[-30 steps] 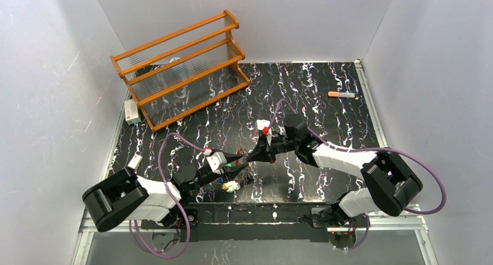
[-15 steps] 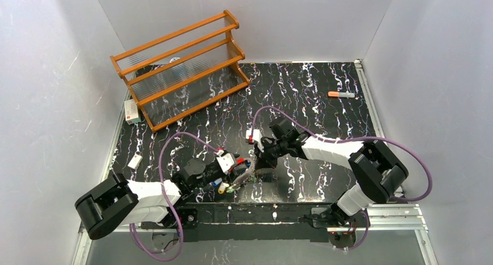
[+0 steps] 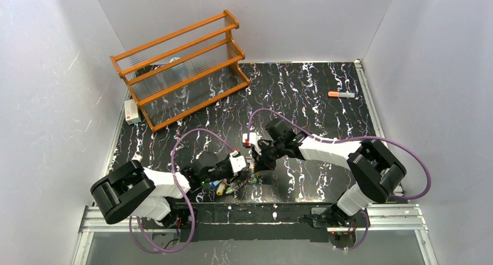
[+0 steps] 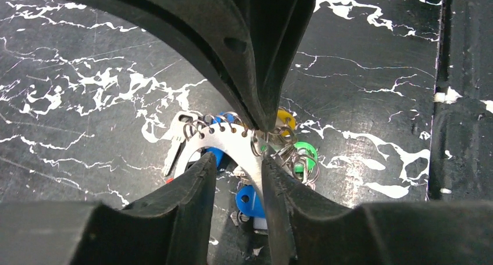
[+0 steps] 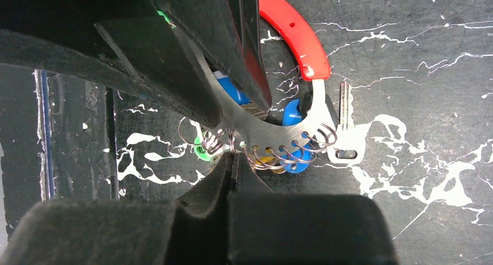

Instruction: Put the keys on the keyring

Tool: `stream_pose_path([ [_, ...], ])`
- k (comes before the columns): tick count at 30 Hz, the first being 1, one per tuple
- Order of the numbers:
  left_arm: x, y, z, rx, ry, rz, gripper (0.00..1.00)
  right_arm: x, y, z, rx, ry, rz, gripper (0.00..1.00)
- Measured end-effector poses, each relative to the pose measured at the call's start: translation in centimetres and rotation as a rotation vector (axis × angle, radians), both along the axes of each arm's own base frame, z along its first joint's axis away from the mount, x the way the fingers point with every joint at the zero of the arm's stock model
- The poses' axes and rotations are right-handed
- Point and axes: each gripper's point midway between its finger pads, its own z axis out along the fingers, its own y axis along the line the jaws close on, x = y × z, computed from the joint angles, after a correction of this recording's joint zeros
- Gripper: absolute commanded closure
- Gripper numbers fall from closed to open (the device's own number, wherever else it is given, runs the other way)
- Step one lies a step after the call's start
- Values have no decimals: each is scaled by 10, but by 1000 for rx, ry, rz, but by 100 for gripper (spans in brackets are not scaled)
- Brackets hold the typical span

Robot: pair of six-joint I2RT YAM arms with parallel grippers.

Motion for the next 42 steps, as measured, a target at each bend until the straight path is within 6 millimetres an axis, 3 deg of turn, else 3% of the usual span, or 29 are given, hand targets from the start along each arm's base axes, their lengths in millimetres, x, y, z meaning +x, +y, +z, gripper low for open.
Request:
stream_pose_path([
  [10, -4, -10, -1, -1, 19, -55, 81, -2, 3, 3, 12, 2, 12, 99],
  [18, -5, -16, -3, 1, 35, -77, 100, -3, 4, 5, 13, 7, 15, 99],
  [22, -4, -16, -3, 0, 39, -71, 100, -4, 3, 4, 8, 11, 17, 97],
  [23, -4, -16, -3, 0, 40, -71, 100, -4, 3, 4, 7, 10, 18, 94],
  [25, -4, -16, -3, -2, 43, -67, 100, -4, 3, 5, 6, 8, 19, 76],
  [28, -3, -15, 1, -13, 46, -54, 100, -3, 3, 8, 11, -3, 16, 62],
  [35, -1, -5, 27, -113, 30, 29, 100, 9, 11, 62, 191, -122, -1, 50],
  [42, -2, 10, 56, -282, 3, 110, 100, 15, 1, 111, 409, -219, -23, 56],
])
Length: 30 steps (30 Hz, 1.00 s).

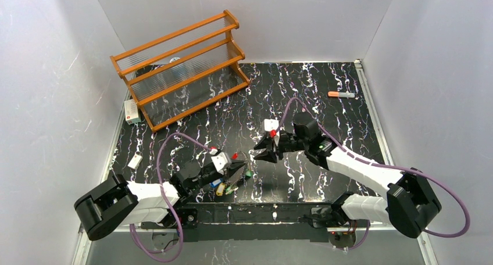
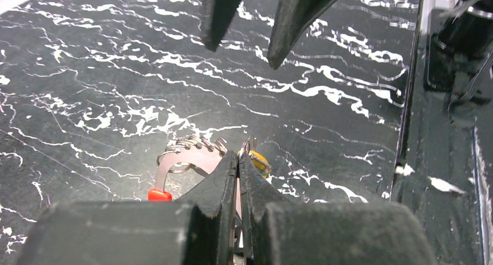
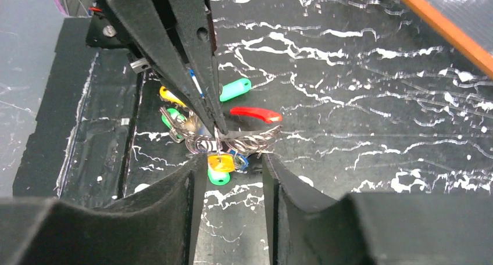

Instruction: Put the keys on the keyring

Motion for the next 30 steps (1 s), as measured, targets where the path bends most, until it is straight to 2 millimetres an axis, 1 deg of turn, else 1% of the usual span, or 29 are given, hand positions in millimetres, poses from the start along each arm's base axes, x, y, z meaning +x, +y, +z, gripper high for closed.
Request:
stream_pose_path([
  [4, -1, 5, 11, -75, -16, 21, 100, -8, 1, 11, 71, -22, 50, 61],
  [8, -1, 4, 28, -139, -47, 22, 100, -15, 6, 14, 106, -22, 108, 64],
  [10, -1, 4, 33, -159, -55, 21, 100, -17, 8, 10, 108, -8, 129, 64],
  [13, -1, 3, 36, -171, -58, 20, 100, -18, 10, -1, 91, 26, 144, 65],
  [15, -1, 3, 37, -178, -51, 19, 100, -18, 10, -6, 82, 41, 148, 68],
  [23, -2, 3, 37, -186, -38, 18, 100, -17, 13, -13, 74, 66, 155, 72],
  [24, -2, 3, 37, -186, -37, 18, 100, -17, 13, -14, 72, 71, 154, 73],
  [25, -2, 2, 37, -187, -36, 18, 100, -17, 13, -14, 71, 76, 153, 76],
  [30, -2, 2, 37, -187, -35, 17, 100, -16, 14, -16, 68, 86, 150, 96],
])
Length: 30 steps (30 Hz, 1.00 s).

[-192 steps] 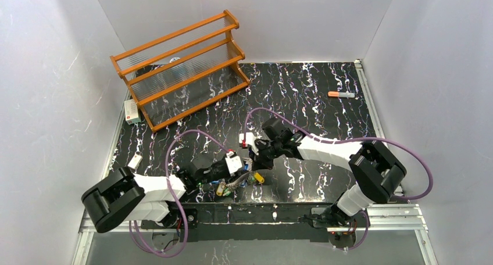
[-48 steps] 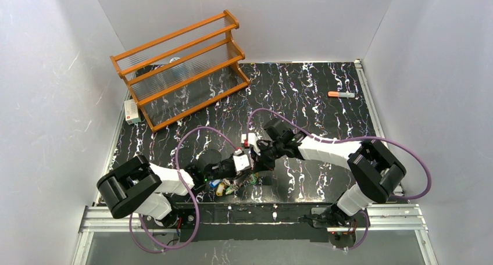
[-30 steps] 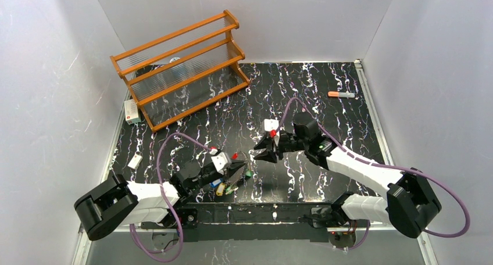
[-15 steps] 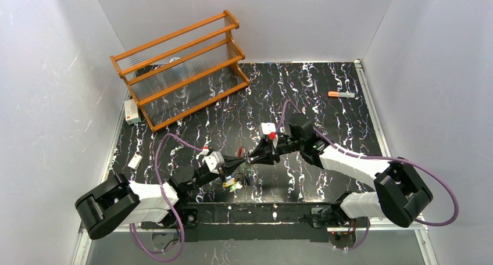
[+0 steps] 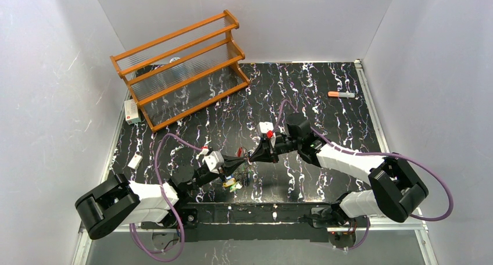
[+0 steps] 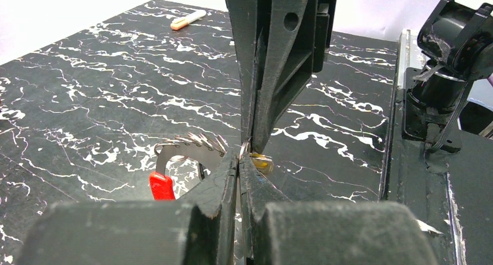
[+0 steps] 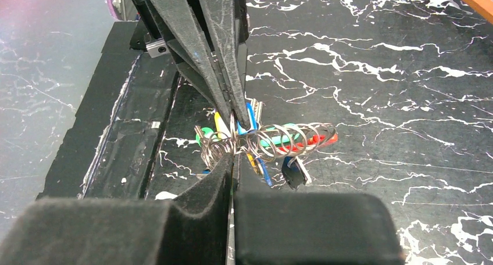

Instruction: Put the keys on the keyring

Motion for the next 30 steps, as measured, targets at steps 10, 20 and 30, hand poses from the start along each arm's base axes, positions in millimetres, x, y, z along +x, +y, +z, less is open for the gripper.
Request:
stream_pose_path([
  [10, 0, 0, 1, -5, -4, 2, 100, 3, 1, 0, -6, 10, -23, 99],
  [20, 1, 1, 4, -12, -7, 10, 100, 4, 1, -7, -21, 21, -24, 99],
  [30, 1, 1, 1, -7, 4, 9, 100, -2, 6, -20, -45, 32, 7, 99],
])
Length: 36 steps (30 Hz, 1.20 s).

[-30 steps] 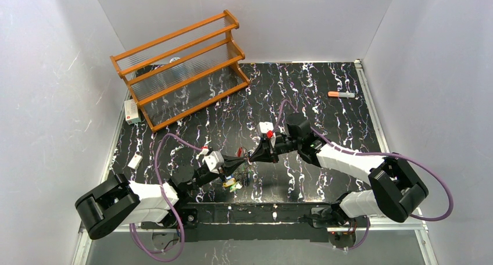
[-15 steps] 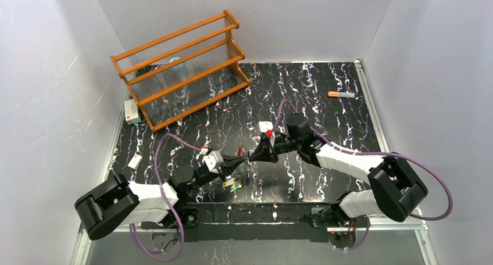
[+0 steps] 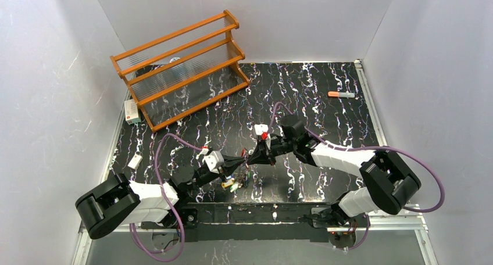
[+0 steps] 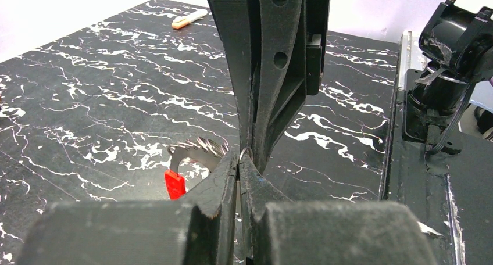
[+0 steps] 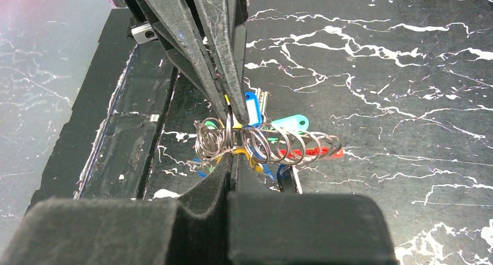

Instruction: Put the keys on the keyring

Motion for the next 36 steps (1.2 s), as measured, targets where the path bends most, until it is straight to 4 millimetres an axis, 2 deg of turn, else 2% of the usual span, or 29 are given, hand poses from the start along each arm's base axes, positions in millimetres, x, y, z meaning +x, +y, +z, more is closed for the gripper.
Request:
stream_pose_path([
  [11, 0, -1, -1, -1, 0, 0, 100, 1, 8, -3, -13, 10, -3, 98],
  [16, 1, -1, 1, -5, -2, 1, 100, 7, 10, -2, -13, 15, -39, 74],
  [18, 1, -1, 3, -11, -8, 0, 100, 8, 9, -1, -9, 3, -56, 70],
  [24, 1, -1, 7, -25, -18, 0, 100, -1, -2, 7, 22, -44, -67, 67],
  [36, 0, -1, 7, -24, -18, -1, 100, 1, 0, 15, 51, -70, -68, 63],
])
